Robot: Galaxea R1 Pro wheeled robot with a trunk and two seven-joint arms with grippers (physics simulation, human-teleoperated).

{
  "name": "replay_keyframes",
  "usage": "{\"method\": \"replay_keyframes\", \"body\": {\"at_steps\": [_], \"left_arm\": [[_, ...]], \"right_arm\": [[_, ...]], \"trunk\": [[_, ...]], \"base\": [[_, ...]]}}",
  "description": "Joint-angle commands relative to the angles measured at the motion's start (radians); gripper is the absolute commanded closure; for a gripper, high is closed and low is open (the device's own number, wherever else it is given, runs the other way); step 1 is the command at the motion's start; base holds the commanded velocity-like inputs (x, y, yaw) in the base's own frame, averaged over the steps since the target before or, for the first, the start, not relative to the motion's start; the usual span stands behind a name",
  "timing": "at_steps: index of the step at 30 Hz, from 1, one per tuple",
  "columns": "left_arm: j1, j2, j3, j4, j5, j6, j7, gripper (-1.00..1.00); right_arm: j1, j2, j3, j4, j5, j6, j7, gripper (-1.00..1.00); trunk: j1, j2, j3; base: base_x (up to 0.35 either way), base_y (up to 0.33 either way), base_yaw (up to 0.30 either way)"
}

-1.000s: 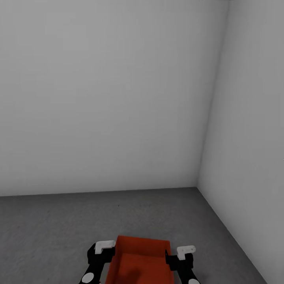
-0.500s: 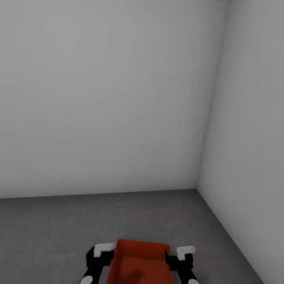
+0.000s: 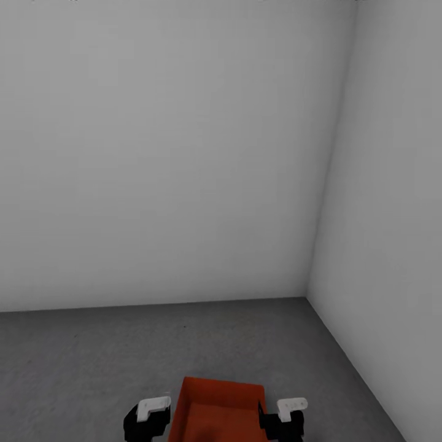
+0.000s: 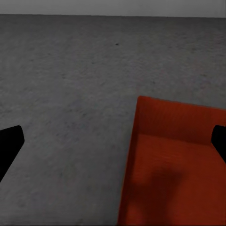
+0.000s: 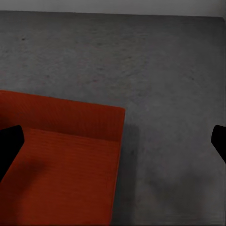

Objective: Move the two storage containers from the living room to the garage. In the garage, place one container on the floor and stack the other container on top of it (either order is fine).

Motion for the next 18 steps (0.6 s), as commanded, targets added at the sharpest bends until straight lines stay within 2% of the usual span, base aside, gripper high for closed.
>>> {"method": "replay_keyframes", "body": {"at_steps": [1, 18], "left_arm": [[0.003, 0.001, -0.009, 0.0, 0.01, -0.004, 0.007, -1.0], [0.016, 0.0, -0.007, 0.002, 0.017, -0.003, -0.002, -1.0]], "right_arm": [[0.001, 0.0, 0.008, 0.001, 0.004, -0.001, -0.011, -1.0], [0.008, 0.001, -0.003, 0.001, 0.002, 0.0, -0.018, -1.0]], "trunk": [[-0.004, 0.007, 0.002], [-0.069, 0.126, 0.055]], "base": [[0.0, 0.0, 0.0], [0.0, 0.0, 0.0]]}}
